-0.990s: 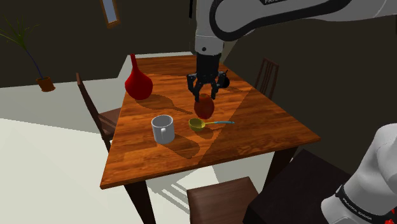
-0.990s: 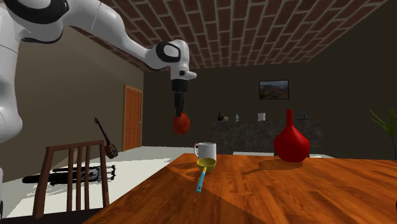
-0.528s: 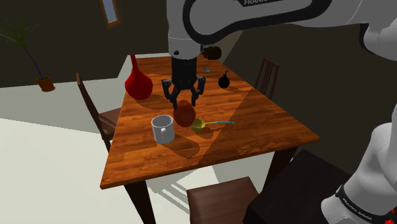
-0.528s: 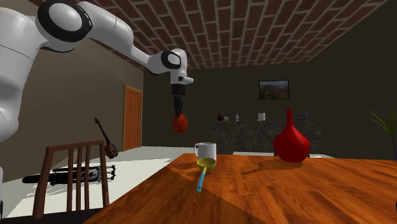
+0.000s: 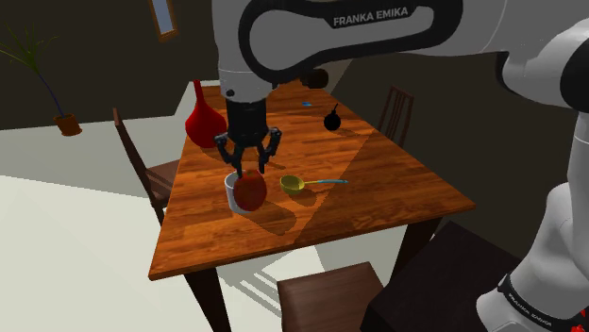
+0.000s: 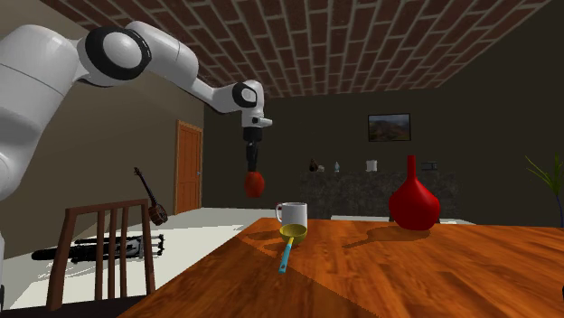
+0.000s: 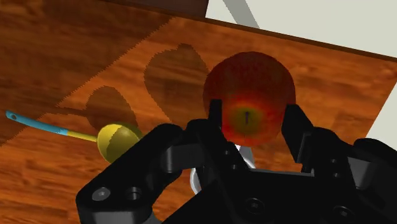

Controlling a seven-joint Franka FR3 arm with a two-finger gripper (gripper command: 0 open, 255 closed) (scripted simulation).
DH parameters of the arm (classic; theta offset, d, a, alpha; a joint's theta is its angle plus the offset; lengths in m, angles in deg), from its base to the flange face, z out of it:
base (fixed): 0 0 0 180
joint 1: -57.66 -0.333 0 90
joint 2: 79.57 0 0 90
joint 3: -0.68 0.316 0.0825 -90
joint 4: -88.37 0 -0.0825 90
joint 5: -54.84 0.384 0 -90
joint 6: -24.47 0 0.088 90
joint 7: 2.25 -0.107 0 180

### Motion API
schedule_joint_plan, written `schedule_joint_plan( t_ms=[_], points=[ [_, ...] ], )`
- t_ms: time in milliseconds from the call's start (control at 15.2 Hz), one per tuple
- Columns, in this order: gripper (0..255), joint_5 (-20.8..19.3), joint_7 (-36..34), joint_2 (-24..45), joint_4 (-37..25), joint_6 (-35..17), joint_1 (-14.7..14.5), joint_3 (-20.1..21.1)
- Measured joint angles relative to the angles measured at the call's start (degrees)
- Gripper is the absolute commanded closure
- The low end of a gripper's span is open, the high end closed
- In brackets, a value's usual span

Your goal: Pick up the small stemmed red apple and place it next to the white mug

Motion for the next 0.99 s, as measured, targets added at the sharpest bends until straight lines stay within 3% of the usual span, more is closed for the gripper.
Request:
schedule_joint_plan(
  t_ms=[330,396,990],
  points=[
    [255,-0.06,-0.06,0.11,3.65,-3.76,0.13,-0.06],
    [0,-0.06,-0.06,0.12,3.66,-3.77,0.13,-0.07],
    [0,-2.19,-4.48,6.26,7.10,-13.86,-1.81,-0.82]
  ],
)
